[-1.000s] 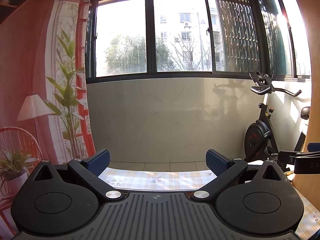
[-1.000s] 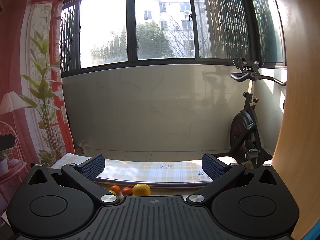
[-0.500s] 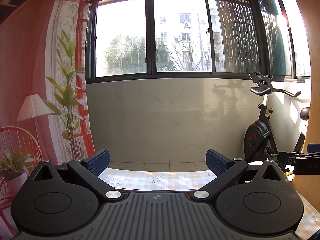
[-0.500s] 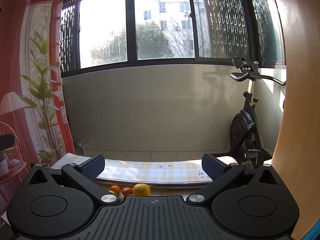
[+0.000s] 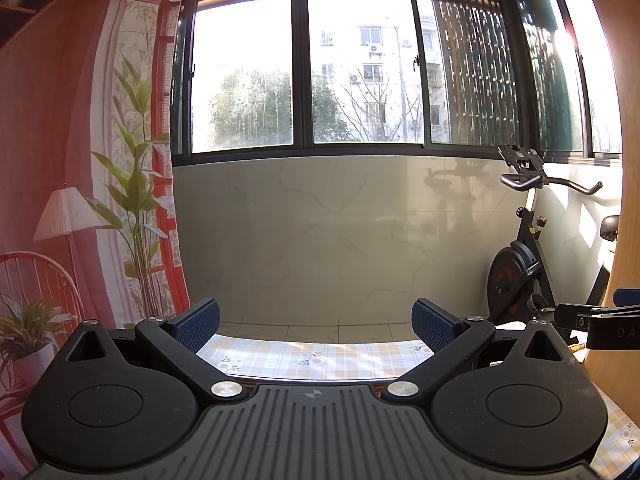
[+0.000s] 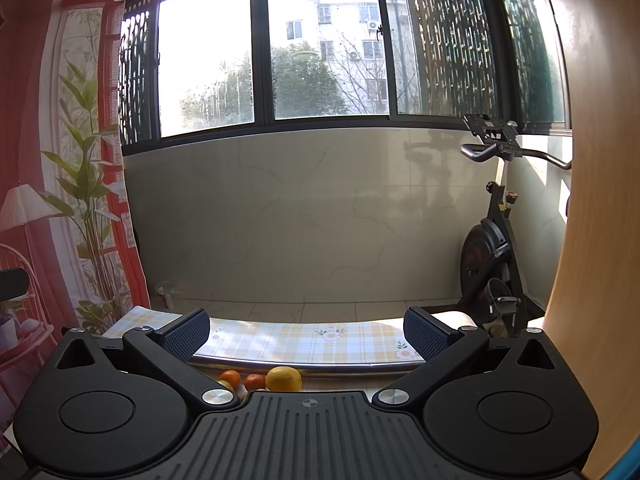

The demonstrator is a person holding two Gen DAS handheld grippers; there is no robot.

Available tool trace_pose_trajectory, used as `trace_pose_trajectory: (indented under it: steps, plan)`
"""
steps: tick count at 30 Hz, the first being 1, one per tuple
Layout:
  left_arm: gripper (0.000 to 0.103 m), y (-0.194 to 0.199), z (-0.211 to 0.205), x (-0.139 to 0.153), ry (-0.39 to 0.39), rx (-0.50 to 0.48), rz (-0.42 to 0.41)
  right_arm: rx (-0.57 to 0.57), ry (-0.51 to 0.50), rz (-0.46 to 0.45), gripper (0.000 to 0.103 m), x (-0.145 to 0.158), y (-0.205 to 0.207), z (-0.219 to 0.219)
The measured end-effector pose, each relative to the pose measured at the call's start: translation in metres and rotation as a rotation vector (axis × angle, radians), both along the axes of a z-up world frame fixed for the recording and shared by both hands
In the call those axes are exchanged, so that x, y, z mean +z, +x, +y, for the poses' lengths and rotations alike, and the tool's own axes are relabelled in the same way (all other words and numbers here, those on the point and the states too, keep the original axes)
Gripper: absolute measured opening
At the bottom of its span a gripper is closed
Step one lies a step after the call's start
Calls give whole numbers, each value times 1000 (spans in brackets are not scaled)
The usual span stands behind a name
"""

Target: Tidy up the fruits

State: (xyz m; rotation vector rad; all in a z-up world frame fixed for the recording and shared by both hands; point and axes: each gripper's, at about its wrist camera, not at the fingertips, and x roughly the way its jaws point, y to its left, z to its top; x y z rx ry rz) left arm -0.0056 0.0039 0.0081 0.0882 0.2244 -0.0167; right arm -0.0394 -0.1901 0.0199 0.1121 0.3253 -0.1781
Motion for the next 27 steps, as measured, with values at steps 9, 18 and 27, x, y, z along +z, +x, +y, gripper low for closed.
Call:
trace_pose_trajectory:
  steps: [9, 18, 27]
  plan:
    - [103, 0, 1, -2, -5, 2, -1, 1, 2, 0, 103, 0, -1, -1]
    - [103, 4, 2, -7, -10, 14, 7, 1, 5, 3, 103, -1, -1, -1]
    - [103, 33, 28, -27, -56, 90, 86, 22, 43, 28, 103, -16, 14, -17]
